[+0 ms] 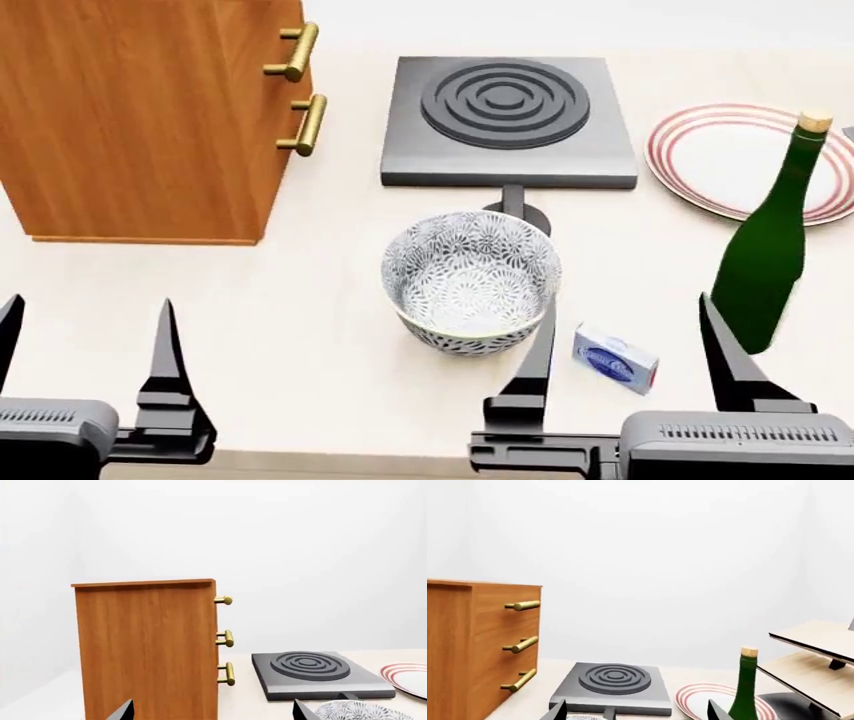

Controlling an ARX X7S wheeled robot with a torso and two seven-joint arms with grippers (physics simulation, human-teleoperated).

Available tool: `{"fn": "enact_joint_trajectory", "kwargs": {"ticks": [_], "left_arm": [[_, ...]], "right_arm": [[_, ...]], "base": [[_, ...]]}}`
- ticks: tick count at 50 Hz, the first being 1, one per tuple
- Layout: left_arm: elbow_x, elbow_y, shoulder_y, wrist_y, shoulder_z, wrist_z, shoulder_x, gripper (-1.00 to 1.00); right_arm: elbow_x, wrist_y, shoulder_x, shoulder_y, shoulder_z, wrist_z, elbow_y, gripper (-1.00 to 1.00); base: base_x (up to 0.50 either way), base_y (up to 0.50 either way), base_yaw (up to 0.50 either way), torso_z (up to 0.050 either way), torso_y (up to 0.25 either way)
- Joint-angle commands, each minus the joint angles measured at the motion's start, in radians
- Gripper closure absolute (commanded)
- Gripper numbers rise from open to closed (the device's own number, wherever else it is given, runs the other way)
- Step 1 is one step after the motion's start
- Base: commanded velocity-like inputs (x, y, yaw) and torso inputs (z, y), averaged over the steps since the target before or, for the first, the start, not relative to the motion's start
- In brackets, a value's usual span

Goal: Put the bowl on the top of the cabinet.

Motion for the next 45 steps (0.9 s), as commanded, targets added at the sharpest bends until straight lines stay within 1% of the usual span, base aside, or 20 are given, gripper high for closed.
{"fn": "enact_joint_trajectory", "kwargs": {"ticks": [1, 6, 28, 37, 45], "left_arm": [[-0.007, 0.002, -0.002, -0.001, 0.01, -0.01, -0.006, -1.0], [-0.011, -0.003, -0.003, 0.005, 0.011, -0.013, -0.01, -1.0], [-0.025, -0.004, -0.002, 0.012, 0.018, -0.03, -0.022, -1.0], [-0.031, 0.0, 0.001, 0.014, 0.023, -0.037, -0.026, -1.0], [-0.037, 0.008, 0.001, 0.011, 0.024, -0.042, -0.032, -1.0]], "right_arm": [[0.02, -0.001, 0.005, 0.0, 0.008, 0.006, 0.003, -1.0], [0.006, -0.008, 0.012, -0.001, -0.007, 0.011, 0.007, -1.0], [0.015, -0.01, 0.028, 0.0, -0.024, 0.031, 0.011, -1.0], [0.031, -0.008, 0.033, -0.003, -0.021, 0.036, 0.003, -1.0], [0.031, -0.003, 0.039, 0.0, -0.027, 0.045, -0.001, -1.0]], "base": [[0.0, 0.0, 0.0, 0.0, 0.0], [0.0, 0.06, 0.0, 0.0, 0.0], [0.0, 0.49, 0.0, 0.0, 0.0], [0.0, 0.06, 0.0, 0.0, 0.0], [0.0, 0.46, 0.0, 0.0, 0.0]]}}
